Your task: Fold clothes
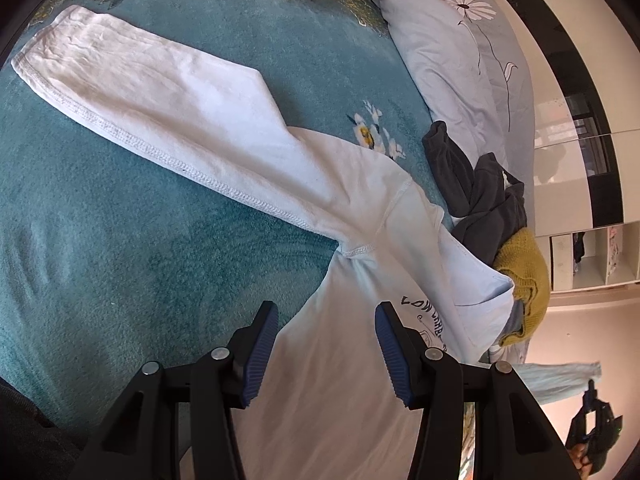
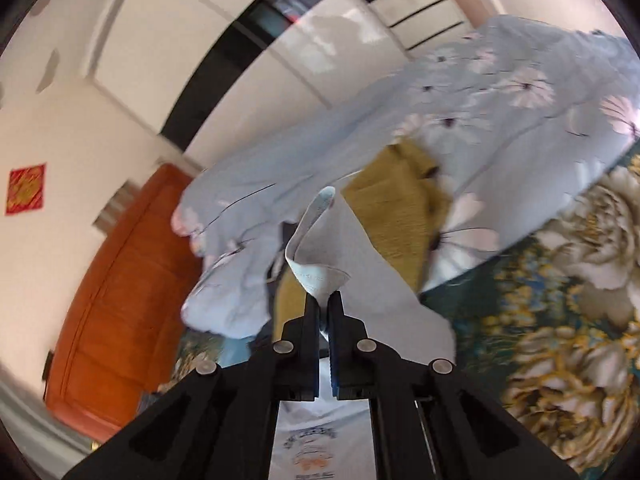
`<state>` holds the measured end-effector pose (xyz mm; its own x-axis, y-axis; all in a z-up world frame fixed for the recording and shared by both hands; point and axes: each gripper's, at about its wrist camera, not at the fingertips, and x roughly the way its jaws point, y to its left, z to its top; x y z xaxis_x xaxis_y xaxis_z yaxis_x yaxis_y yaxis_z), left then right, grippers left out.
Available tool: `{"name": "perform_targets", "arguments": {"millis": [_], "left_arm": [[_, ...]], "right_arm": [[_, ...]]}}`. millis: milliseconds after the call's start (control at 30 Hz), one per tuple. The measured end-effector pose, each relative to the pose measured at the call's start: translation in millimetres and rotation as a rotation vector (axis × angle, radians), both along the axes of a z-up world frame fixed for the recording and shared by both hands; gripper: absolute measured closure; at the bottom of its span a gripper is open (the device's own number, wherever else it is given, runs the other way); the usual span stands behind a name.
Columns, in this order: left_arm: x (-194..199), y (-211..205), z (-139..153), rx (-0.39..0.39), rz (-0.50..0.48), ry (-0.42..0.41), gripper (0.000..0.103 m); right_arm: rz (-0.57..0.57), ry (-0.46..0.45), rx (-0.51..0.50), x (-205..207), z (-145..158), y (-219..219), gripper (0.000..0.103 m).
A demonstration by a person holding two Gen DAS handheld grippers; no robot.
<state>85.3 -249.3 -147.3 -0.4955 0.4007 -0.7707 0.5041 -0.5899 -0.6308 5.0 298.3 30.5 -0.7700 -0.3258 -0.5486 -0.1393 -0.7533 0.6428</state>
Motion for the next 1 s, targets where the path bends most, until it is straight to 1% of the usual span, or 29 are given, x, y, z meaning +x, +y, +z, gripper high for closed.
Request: {"name": "perform_targets", "arguments": {"millis": [100,133,200,267,400,467,600,667,733,767,800,867,900,933,967,1000], "left_arm": [[2,-5,2,0.007,0.023,0.014,0.049],[3,-7,3,0.008,0.033,0.017,0.049],[5,-11,4,0.011,0.054,0.024,0.049],[7,-16,5,0.014,0.075,0.031,0.049],[11,-25,6,0.014,0.101,0.037,0.049],[14,-30,5,0.029,0.122,0.039,0.049],[15,-38,4,0.05,0.159,0.046,0.049],[12,-43,4,0.042,0.166,0.041,0.049],[9,-50,7,0.019,0.168,0.036,0.049],[7,-53,9,0.006,0.168,0.033,0.049],[6,-59,11,-0.009,0.172,0.033,0.049],[3,-71,17,-0.041,0.181,0.035,0.049],[2,-78,19,-0.052,0.191,0.034,0.049],[1,-87,21,-0.062,0.205,0.03,0.049],[1,-96,22,-0.073,0.22,0.024,0.048],[1,-107,22,-0.088,0.249,0.003,0.049]], "right_arm": [[0.184,0.066,0.021,-22,17,-79,0.1],[0.241,0.074,0.03,-30,18,-106,0.1],[0.335,0.03,0.051,-45,-4,-162,0.1],[0.407,-0.049,0.083,-58,-39,-214,0.1],[0.495,-0.204,0.231,-74,-112,-292,0.1],[0.521,-0.265,0.288,-74,-139,-314,0.099],[0.578,-0.286,0.354,-61,-156,-346,0.099],[0.621,-0.289,0.38,-56,-161,-359,0.099],[0.673,-0.298,0.411,-54,-165,-370,0.096],[0.69,-0.31,0.421,-54,-168,-372,0.095],[0.707,-0.32,0.426,-55,-171,-374,0.092],[0.727,-0.323,0.394,-54,-172,-371,0.079],[0.73,-0.321,0.361,-54,-170,-367,0.066],[0.732,-0.32,0.328,-54,-169,-362,0.06],[0.733,-0.318,0.305,-54,-167,-359,0.059],[0.729,-0.317,0.306,-55,-164,-355,0.059]]}}
